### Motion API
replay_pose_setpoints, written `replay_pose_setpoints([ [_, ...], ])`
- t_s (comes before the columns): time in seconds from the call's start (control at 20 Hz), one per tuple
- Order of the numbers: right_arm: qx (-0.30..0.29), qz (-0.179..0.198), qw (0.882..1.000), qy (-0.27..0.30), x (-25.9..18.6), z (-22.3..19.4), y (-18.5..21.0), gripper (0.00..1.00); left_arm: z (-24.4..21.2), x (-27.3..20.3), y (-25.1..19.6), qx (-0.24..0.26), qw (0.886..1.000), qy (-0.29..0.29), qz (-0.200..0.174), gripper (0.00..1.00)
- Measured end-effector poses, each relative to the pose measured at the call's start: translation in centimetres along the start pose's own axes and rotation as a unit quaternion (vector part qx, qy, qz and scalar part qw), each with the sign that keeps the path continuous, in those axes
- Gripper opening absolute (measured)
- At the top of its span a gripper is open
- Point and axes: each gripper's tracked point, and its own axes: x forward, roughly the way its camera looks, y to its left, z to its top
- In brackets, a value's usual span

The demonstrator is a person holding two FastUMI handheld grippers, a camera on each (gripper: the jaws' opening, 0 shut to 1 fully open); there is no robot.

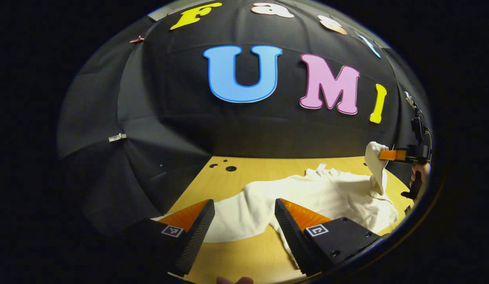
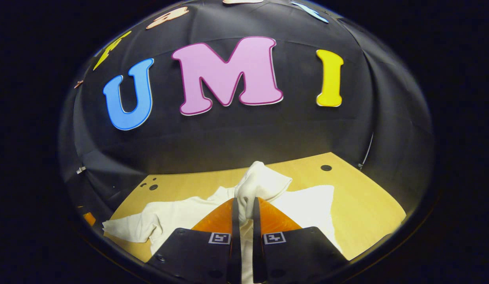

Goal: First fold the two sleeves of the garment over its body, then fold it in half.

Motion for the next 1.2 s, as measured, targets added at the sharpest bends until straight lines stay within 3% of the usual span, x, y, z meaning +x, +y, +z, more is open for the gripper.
replay_pose_setpoints([
  [0.35, -0.020, 0.043, 0.997, 0.061, 4.5, -5.2, 6.5, 0.15, -3.3, 1.0, 6.7, -0.006, 0.998, 0.031, 0.055, 0.96],
  [0.7, -0.027, 0.088, 0.982, 0.162, 5.8, -13.5, 10.6, 0.22, -5.1, 1.0, 10.4, -0.006, 0.994, 0.051, 0.093, 0.96],
  [0.9, 0.022, 0.147, 0.970, 0.191, 4.9, -14.5, 14.0, 0.34, -6.6, 1.2, 11.6, -0.017, 0.992, 0.068, 0.105, 0.96],
  [0.95, 0.035, 0.161, 0.967, 0.195, 4.7, -14.6, 14.9, 0.34, -7.1, 1.2, 11.9, -0.020, 0.991, 0.073, 0.108, 0.96],
  [1.0, 0.044, 0.174, 0.963, 0.200, 4.2, -14.5, 15.5, 0.25, -7.5, 1.2, 12.2, -0.023, 0.990, 0.077, 0.112, 0.96],
  [1.1, 0.043, 0.181, 0.962, 0.200, 3.6, -14.2, 15.6, 0.41, -8.3, 1.3, 13.0, -0.030, 0.989, 0.084, 0.121, 0.96],
  [1.2, 0.035, 0.178, 0.964, 0.194, 2.7, -13.6, 14.9, 0.43, -9.1, 1.5, 14.1, -0.036, 0.986, 0.092, 0.136, 0.96],
])
